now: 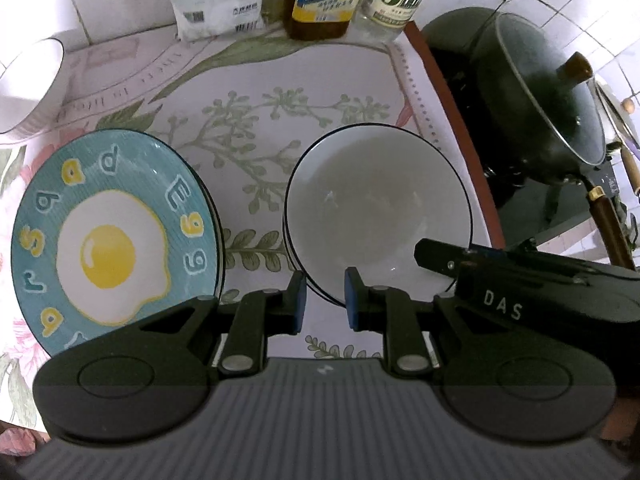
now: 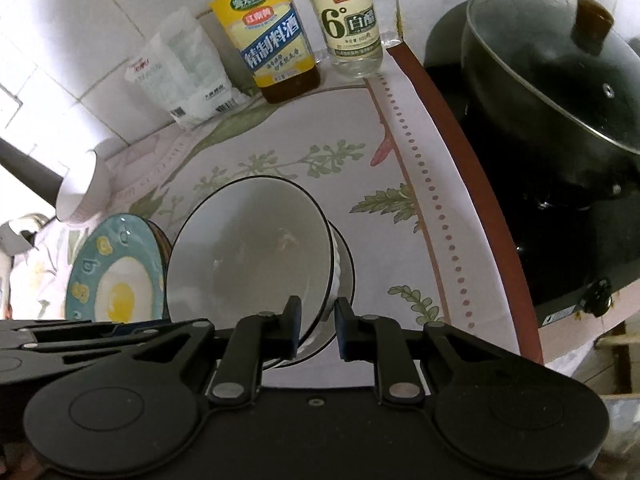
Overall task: Organize plates and bowls
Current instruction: 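Lift the bowl and carry it over the placed bowl, then lower the bowl into the placed bowl and open the left gripper, then move the left gripper to the remaining white bowl by the wall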
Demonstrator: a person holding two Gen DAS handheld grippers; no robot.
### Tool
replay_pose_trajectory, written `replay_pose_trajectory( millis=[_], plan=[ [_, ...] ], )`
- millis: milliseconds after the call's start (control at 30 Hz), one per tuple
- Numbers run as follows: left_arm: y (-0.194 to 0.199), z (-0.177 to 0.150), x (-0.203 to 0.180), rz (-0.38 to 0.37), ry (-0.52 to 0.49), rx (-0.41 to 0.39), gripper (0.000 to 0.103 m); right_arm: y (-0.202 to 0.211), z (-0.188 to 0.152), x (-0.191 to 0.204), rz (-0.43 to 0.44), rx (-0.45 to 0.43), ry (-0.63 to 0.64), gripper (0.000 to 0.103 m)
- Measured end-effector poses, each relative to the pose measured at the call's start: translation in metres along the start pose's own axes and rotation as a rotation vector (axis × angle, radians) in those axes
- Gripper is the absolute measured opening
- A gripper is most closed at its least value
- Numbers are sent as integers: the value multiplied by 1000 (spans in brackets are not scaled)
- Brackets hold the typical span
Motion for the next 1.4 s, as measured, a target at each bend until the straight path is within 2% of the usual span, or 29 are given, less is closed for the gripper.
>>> replay_pose_trajectory(
  millis=[200,433,700,867,933,1067,1300,1400],
  plan=[
    [-10,1,1,19,-10,29,18,-10,-1,1,-36,16,49,22],
    [-15,-1,-1,20,1,61,20,-10,0,2,-86,-7,126,24],
    [10,-4,0,19,-31,24,22,16,-2,7,-39,-74,131,27],
    [36,-9,9,17,-42,-3,25,40,-6,20,-24,-88,175,34],
    [48,-11,14,11,-43,-12,25,50,-7,27,-21,-94,204,40],
    [74,-16,24,16,-55,-41,27,74,-12,43,-16,-116,257,43],
    [117,-26,44,28,-116,-80,28,110,-22,75,-10,-144,343,62],
    [130,-28,55,36,-141,-93,28,120,-24,91,-15,-151,367,65]
  ],
)
Point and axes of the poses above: each gripper's, at about its wrist camera, not at the fingertips, and y roughly against the way its jaws point, x to its left, z to its top, the point moved 8 cm from there along -y, roughly the way its jaws point, and after that the axes turned 6 degrees about z, right-handed, at the moved point
